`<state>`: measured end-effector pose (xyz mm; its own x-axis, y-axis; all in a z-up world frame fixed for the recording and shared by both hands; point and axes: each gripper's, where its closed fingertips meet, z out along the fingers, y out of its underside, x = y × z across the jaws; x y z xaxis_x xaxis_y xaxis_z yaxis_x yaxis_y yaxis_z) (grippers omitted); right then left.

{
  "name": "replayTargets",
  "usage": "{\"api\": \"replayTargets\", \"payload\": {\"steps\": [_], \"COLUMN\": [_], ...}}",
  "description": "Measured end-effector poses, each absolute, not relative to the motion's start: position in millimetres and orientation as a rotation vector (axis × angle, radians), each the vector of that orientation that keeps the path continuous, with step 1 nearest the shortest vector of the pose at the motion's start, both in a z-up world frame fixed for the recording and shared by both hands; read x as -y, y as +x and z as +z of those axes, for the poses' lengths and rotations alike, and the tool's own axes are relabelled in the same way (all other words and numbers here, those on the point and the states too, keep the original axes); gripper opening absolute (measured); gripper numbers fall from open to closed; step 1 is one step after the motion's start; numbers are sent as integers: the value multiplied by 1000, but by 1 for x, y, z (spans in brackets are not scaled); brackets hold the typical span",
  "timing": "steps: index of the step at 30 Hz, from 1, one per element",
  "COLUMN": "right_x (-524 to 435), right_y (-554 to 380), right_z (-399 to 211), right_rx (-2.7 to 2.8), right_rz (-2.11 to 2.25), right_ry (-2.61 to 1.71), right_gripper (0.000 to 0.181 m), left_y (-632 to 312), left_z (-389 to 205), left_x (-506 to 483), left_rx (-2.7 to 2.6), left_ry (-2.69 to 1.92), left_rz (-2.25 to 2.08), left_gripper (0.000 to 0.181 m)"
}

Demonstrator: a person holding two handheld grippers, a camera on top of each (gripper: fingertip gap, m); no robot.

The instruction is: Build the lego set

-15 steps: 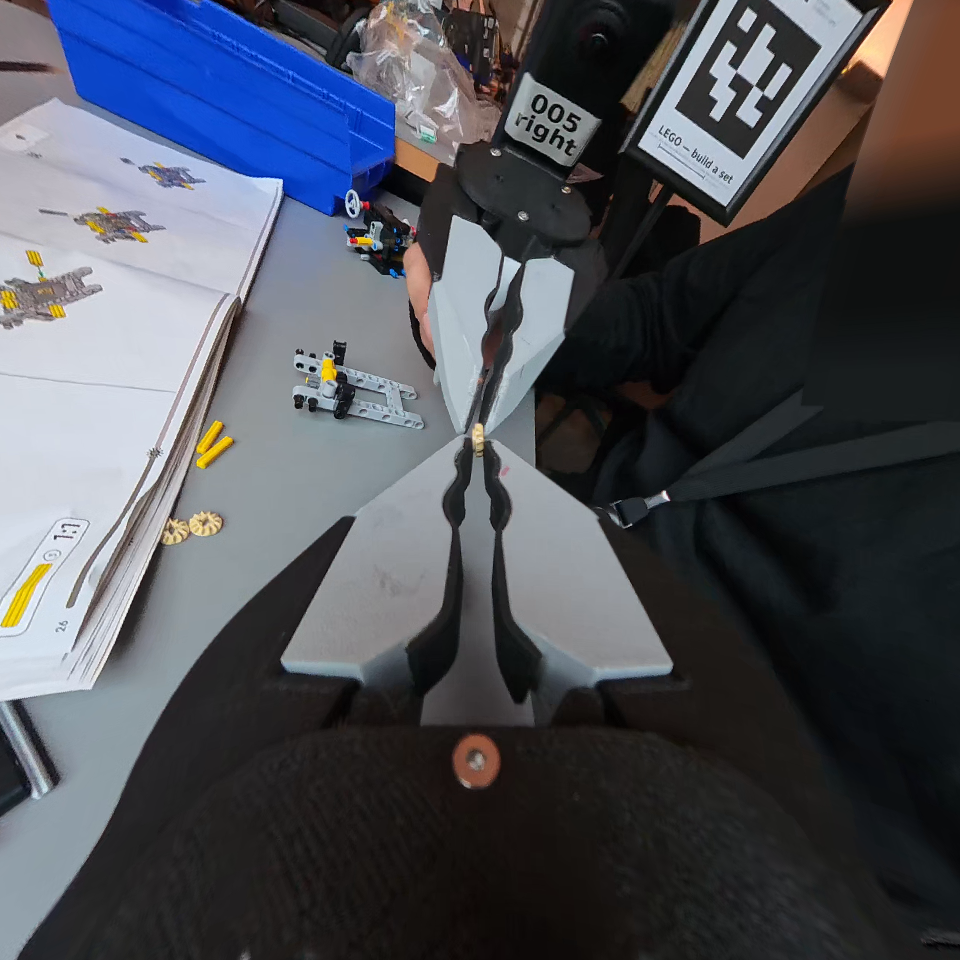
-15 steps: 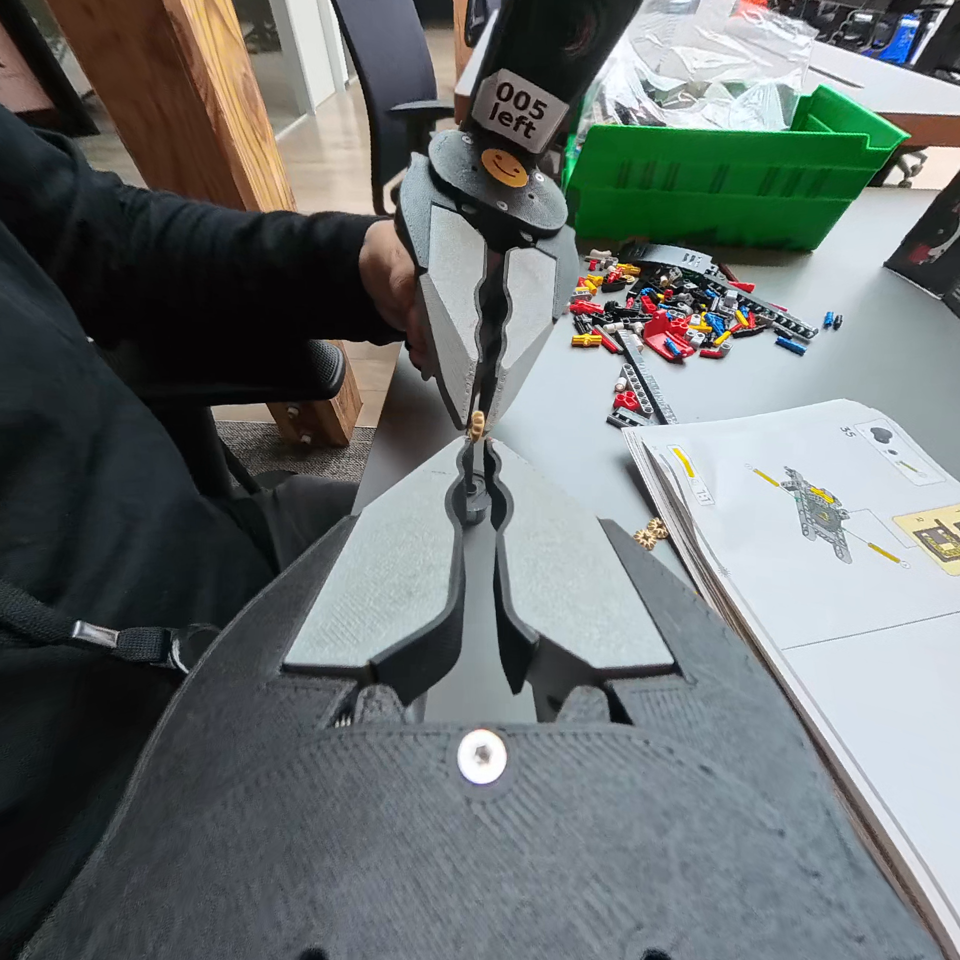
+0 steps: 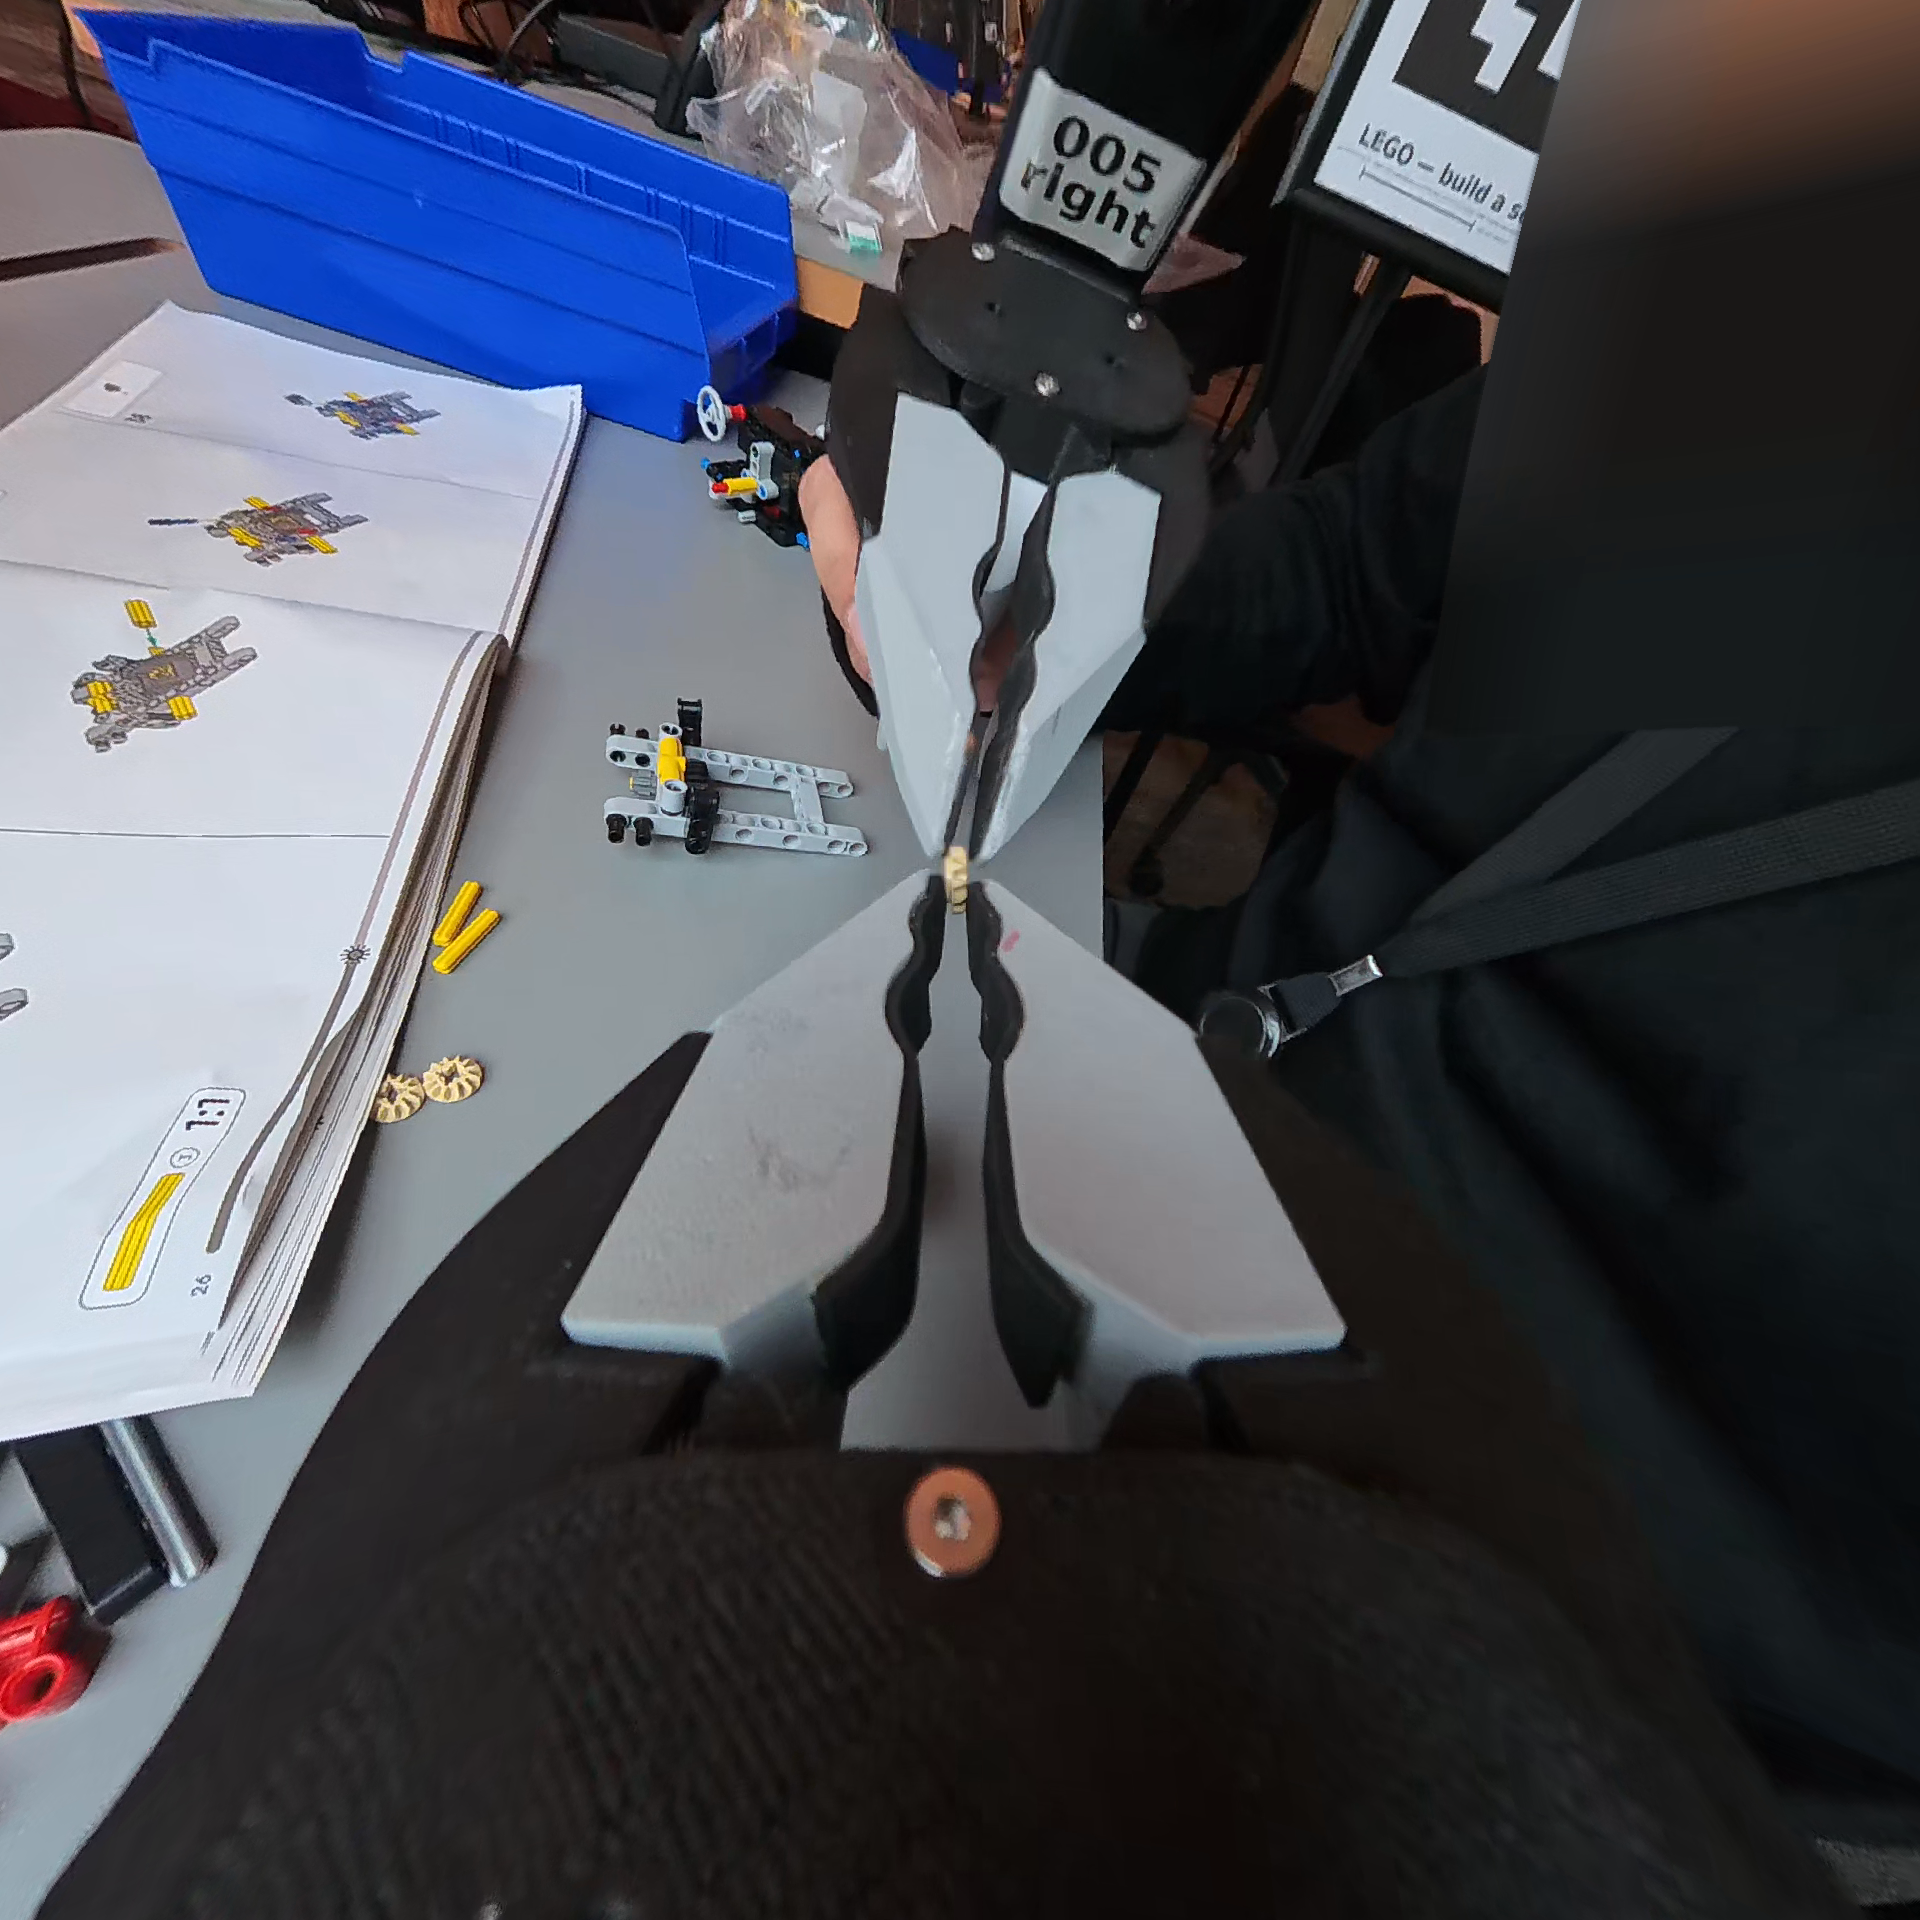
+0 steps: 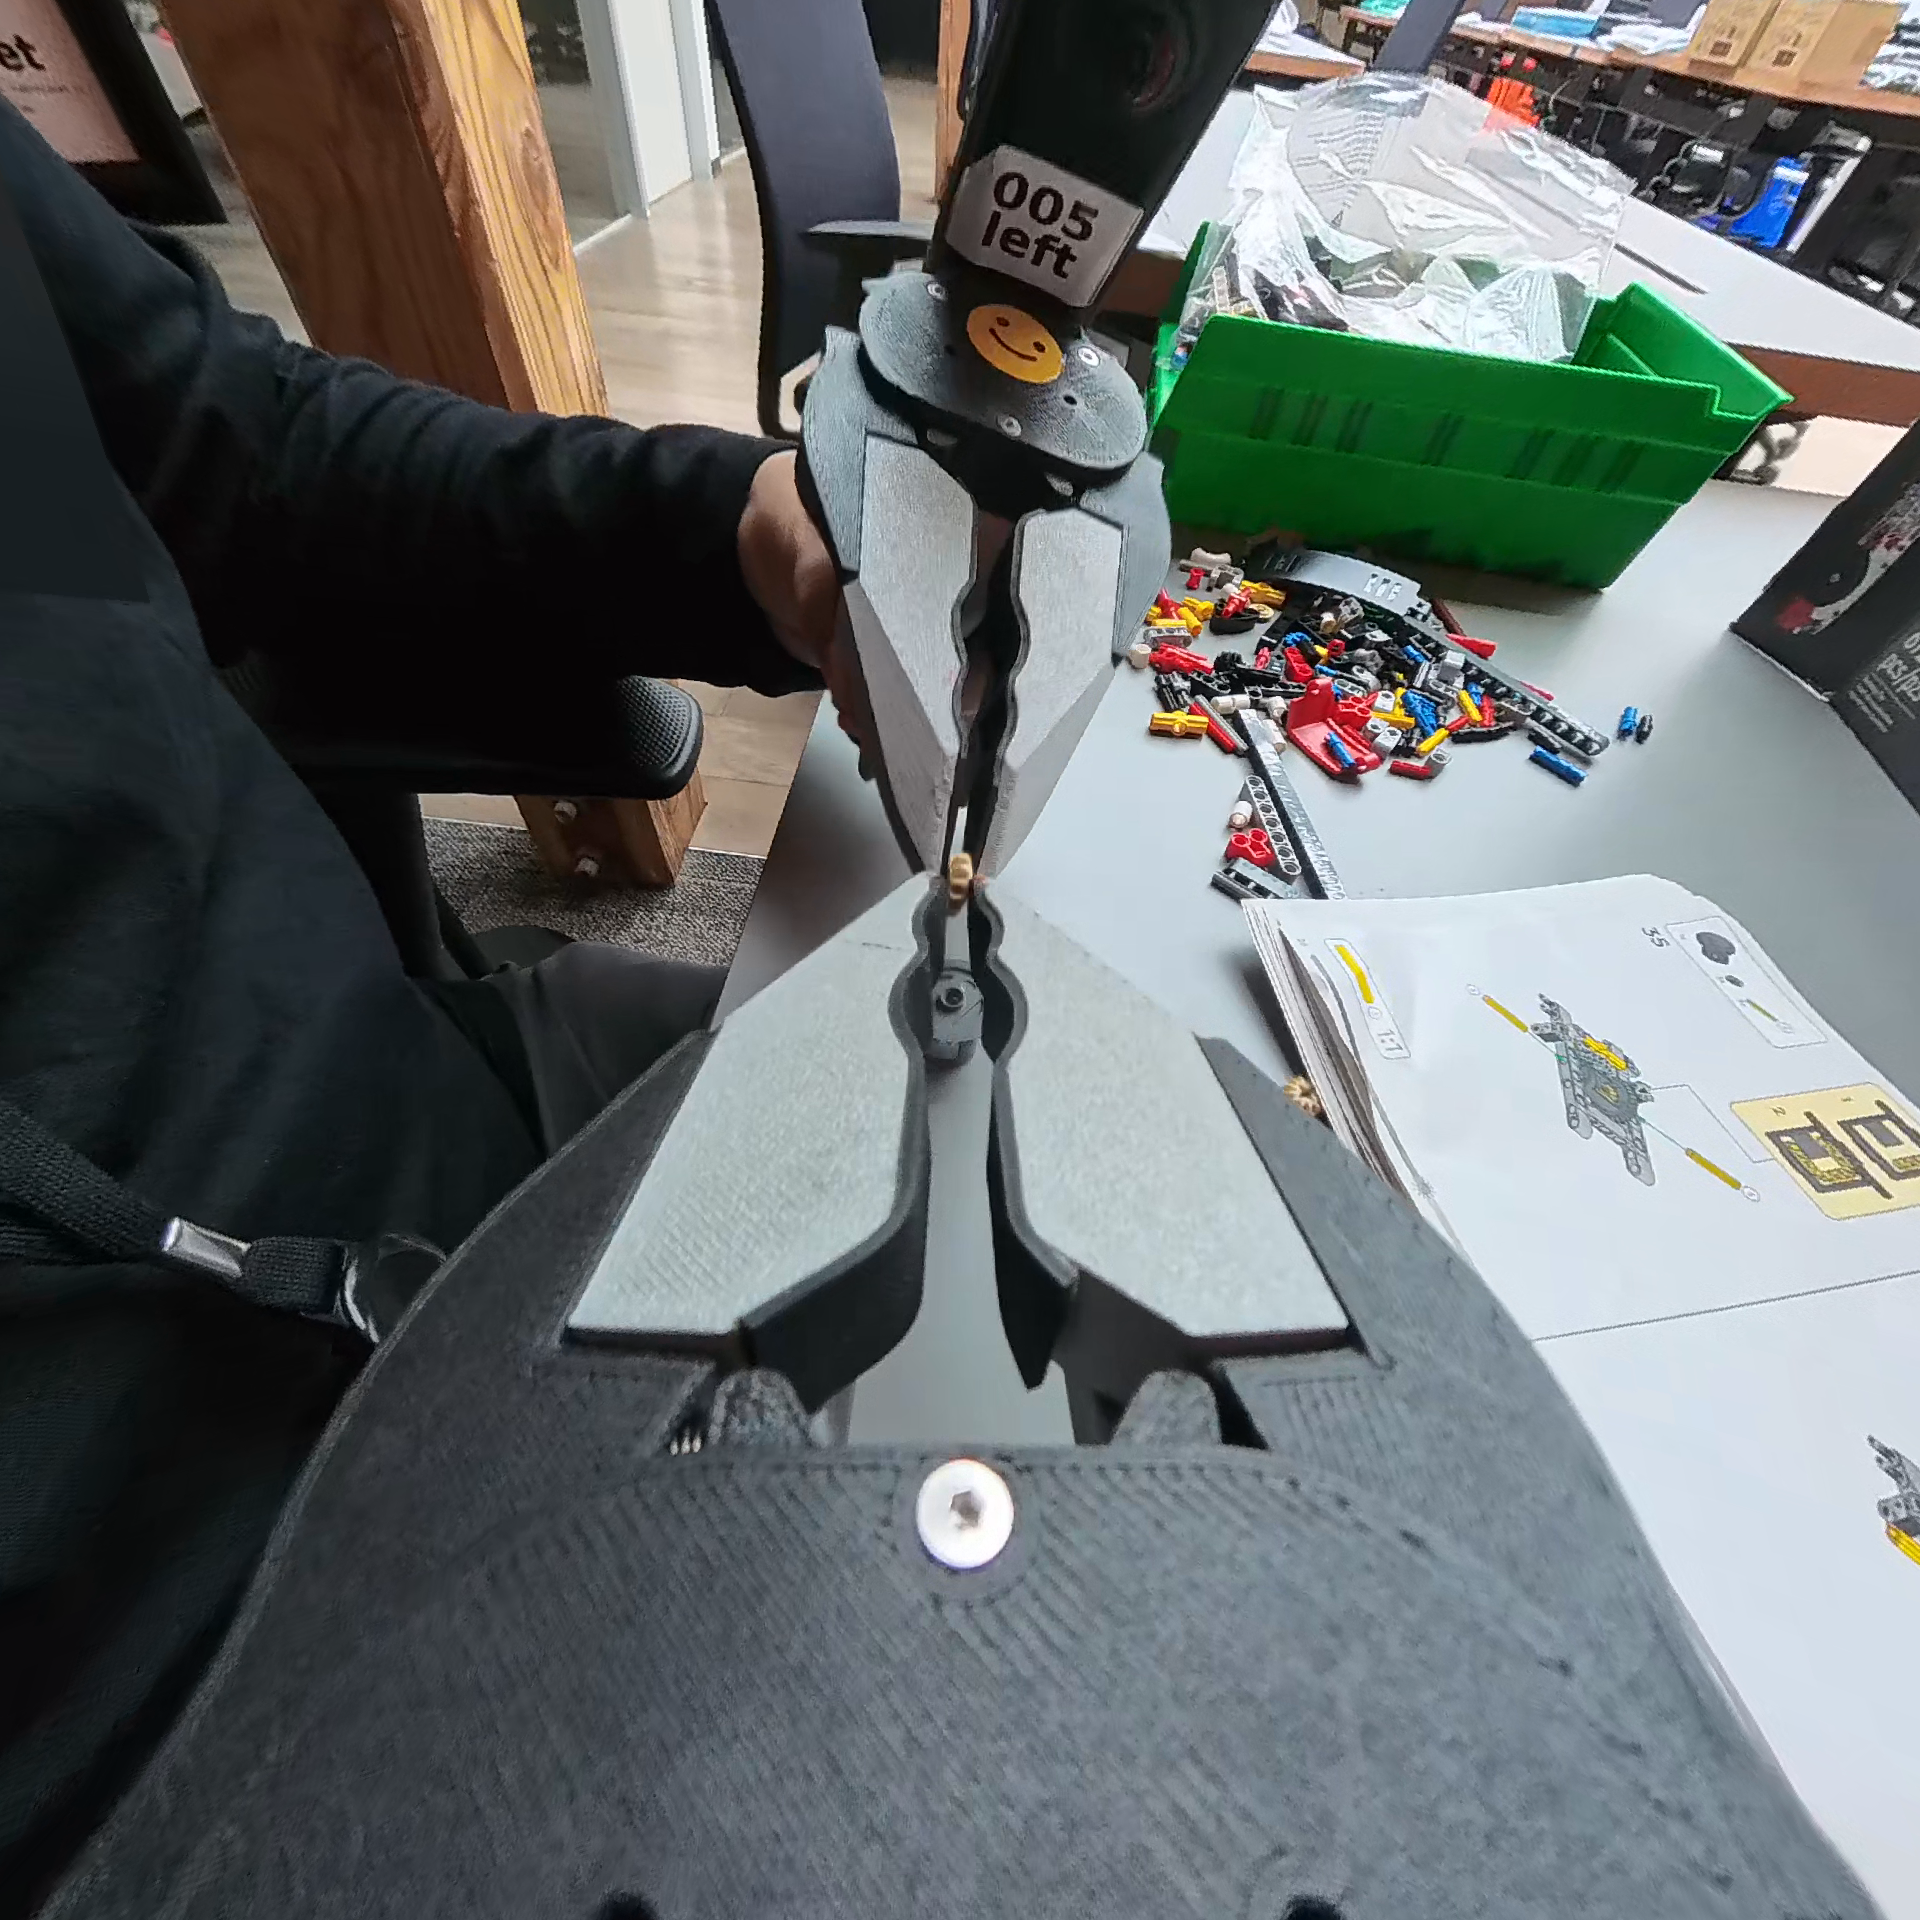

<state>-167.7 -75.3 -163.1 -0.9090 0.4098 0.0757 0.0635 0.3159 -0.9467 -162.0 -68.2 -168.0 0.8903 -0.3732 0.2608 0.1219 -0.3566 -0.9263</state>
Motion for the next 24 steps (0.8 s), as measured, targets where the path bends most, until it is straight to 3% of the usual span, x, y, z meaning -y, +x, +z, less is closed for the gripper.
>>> {"api": "replayTargets", "payload": {"steps": [24], "right_x": [76], "right_y": [-166], "right_z": [-170], "right_rx": [2335], "right_rz": [1636], "right_ry": [-428], "right_gripper": [0], "left_y": [-160], "left_z": [-176], "left_x": [68], "left_rx": [-207], "left_ry": [-1904], "left_rz": [-508], "left_gripper": [2]}}
